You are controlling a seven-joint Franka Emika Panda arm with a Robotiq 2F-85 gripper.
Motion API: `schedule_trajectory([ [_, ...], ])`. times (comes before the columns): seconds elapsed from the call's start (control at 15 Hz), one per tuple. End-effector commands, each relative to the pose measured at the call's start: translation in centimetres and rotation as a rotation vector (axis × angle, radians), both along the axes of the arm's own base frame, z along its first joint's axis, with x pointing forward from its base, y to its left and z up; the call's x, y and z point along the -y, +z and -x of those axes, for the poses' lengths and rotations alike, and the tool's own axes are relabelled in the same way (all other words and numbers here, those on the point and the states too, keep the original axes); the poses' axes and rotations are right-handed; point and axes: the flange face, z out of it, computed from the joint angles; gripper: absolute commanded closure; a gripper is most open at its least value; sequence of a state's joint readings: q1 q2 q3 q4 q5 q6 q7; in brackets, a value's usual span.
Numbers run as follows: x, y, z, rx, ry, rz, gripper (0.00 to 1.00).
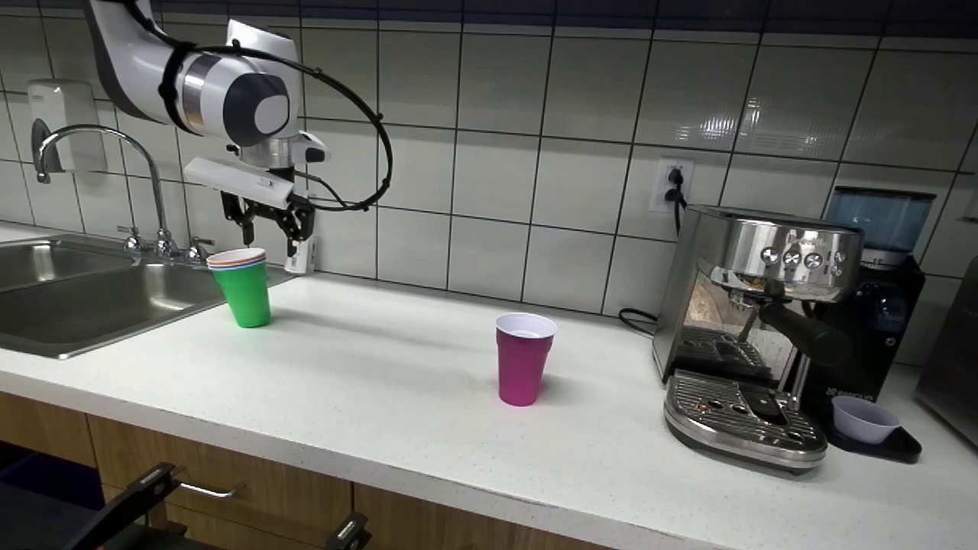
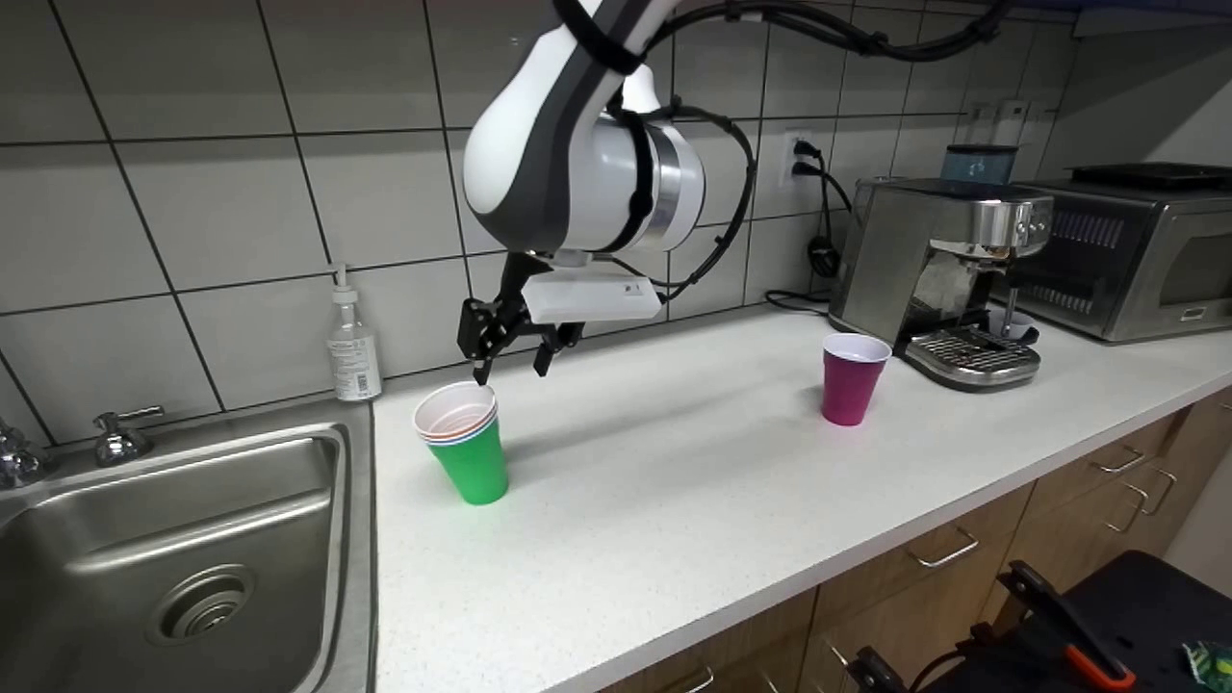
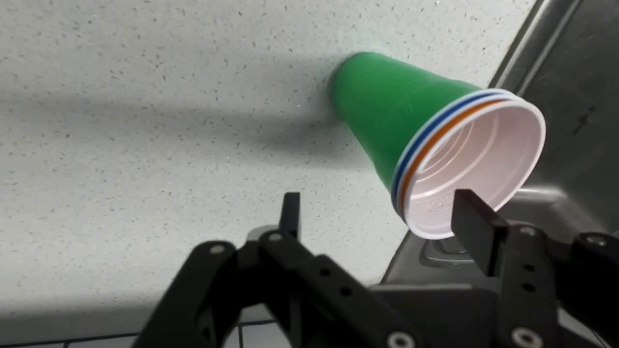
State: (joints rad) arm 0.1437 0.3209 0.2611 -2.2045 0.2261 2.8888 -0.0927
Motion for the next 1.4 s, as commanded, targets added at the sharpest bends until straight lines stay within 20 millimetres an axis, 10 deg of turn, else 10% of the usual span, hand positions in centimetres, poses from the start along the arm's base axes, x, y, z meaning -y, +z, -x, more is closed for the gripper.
schedule_trajectory([
  [0.0, -0.44, 0.43, -0.31, -0.013, -0.01, 0.007, 0.0],
  [1.33, -0.53, -0.05, 0.2, -0.009, -0.005, -0.001, 0.0],
])
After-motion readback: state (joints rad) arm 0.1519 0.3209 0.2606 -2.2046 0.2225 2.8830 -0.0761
